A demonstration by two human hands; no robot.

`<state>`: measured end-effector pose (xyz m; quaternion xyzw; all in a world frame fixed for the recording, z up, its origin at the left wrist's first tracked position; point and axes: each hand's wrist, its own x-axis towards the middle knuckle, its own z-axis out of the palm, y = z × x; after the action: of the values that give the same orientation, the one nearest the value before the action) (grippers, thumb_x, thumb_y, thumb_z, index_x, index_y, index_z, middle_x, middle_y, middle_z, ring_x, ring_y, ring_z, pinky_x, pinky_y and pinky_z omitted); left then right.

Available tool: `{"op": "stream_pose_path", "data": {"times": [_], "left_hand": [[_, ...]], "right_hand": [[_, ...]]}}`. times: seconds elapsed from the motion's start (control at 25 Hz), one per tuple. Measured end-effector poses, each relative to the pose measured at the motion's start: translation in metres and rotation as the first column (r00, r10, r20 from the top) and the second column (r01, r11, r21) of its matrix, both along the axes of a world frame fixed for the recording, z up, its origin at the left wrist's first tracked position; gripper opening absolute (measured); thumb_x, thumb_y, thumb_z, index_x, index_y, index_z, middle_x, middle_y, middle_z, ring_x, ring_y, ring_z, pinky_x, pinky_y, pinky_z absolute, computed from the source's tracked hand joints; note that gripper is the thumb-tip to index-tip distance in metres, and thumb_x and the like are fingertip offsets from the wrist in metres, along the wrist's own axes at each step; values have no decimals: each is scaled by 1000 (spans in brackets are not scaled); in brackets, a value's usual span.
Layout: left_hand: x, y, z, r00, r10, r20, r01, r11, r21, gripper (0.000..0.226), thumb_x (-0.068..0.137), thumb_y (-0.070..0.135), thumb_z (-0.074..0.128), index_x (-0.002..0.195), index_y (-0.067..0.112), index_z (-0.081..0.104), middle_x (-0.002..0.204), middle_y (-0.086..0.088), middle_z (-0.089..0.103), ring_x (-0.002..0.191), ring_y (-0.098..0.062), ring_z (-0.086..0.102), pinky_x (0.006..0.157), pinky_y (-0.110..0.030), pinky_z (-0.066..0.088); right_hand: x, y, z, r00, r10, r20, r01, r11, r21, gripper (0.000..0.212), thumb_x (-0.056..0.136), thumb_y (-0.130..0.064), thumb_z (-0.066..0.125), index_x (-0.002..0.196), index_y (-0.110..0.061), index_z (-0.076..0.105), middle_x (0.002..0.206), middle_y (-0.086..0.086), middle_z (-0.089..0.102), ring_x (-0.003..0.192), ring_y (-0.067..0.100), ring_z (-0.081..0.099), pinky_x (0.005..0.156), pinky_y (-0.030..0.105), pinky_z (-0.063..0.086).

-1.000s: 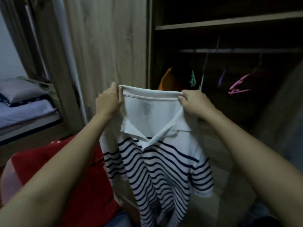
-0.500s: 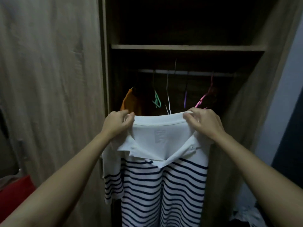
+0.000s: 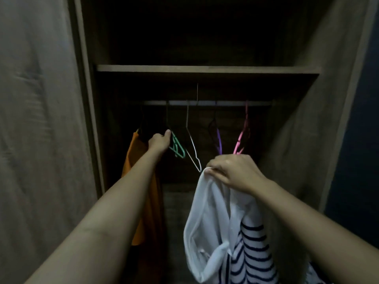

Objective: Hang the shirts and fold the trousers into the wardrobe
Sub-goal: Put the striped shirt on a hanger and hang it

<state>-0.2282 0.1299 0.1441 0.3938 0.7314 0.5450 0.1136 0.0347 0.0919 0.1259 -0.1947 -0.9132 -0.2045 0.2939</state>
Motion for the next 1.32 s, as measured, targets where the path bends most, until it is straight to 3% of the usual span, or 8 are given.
{"op": "stream_pose_path", "data": {"times": [0.16, 0.44, 0.6, 0.72, 0.84, 0.96, 1.12, 1.32], "left_hand": [[3, 46, 12, 973, -16, 231, 10, 1000, 26, 45, 94, 45, 47, 115, 7, 59, 106, -10, 64, 94, -25, 64, 74, -31, 50], [4, 56, 36, 929, -138, 342, 85, 982, 168, 45, 88, 12, 61, 129, 8, 44, 106, -5, 53, 106, -27, 60, 88, -40, 53], [2, 32, 31, 901, -199, 387, 148, 976, 157, 29, 91, 10, 55, 119, 4, 53, 106, -12, 65, 95, -21, 66, 75, -30, 55], [5, -4, 8, 905, -165, 393, 117, 983, 143, 17, 94, 10, 50, 106, 0, 55, 92, -12, 64, 86, -20, 66, 69, -29, 52], [2, -52, -22, 929, -127, 347, 100, 991, 94, 10, 91, 3, 46, 84, 7, 52, 79, -12, 59, 78, -23, 60, 74, -39, 52], [-7, -117, -45, 982, 37, 185, -38, 999, 3, 13, 88, 12, 43, 94, 9, 55, 84, -10, 58, 77, -25, 57, 63, -31, 46], [-7, -203, -62, 997, 57, -60, -56, 998, 15, 23, 95, 36, 50, 104, 20, 64, 82, 6, 60, 71, -6, 57, 56, -21, 44], [-1, -284, -57, 950, 200, -238, -141, 960, 242, 25, 90, 29, 60, 108, 16, 71, 63, 9, 61, 44, 3, 53, 44, -14, 43]], "right_hand": [[10, 12, -8, 999, -40, 8, 40, 999, -9, 30, 93, -45, 35, 88, -34, 62, 75, -13, 60, 67, 3, 59, 50, 17, 35], [22, 18, -23, 991, -81, 103, 82, 997, -6, 14, 88, -41, 42, 89, -35, 56, 71, -14, 56, 58, 2, 55, 48, 14, 30], [10, 14, -20, 987, -79, 141, 92, 992, -86, 16, 91, -29, 46, 105, -36, 49, 91, -15, 59, 74, 6, 60, 55, 21, 44], [-3, 4, -15, 948, 5, 318, 66, 975, -212, 31, 94, -18, 40, 117, -38, 40, 106, -12, 44, 84, 10, 53, 68, 24, 45], [-20, 5, -11, 858, 81, 508, 20, 982, -189, 15, 91, -18, 44, 97, -27, 54, 96, -8, 30, 74, 13, 45, 60, 26, 40], [-35, 12, -11, 788, 113, 605, 7, 981, -193, 20, 87, -11, 48, 98, -16, 64, 105, -1, 42, 85, 18, 51, 68, 28, 41], [-37, 11, -15, 864, 125, 489, 35, 952, -305, 43, 82, -8, 49, 125, -9, 48, 124, 3, 41, 107, 22, 50, 86, 28, 43], [-23, 13, -15, 947, 91, 309, 96, 837, -539, 59, 70, 1, 54, 127, -11, 43, 121, -1, 35, 110, 21, 48, 86, 30, 48]]}}
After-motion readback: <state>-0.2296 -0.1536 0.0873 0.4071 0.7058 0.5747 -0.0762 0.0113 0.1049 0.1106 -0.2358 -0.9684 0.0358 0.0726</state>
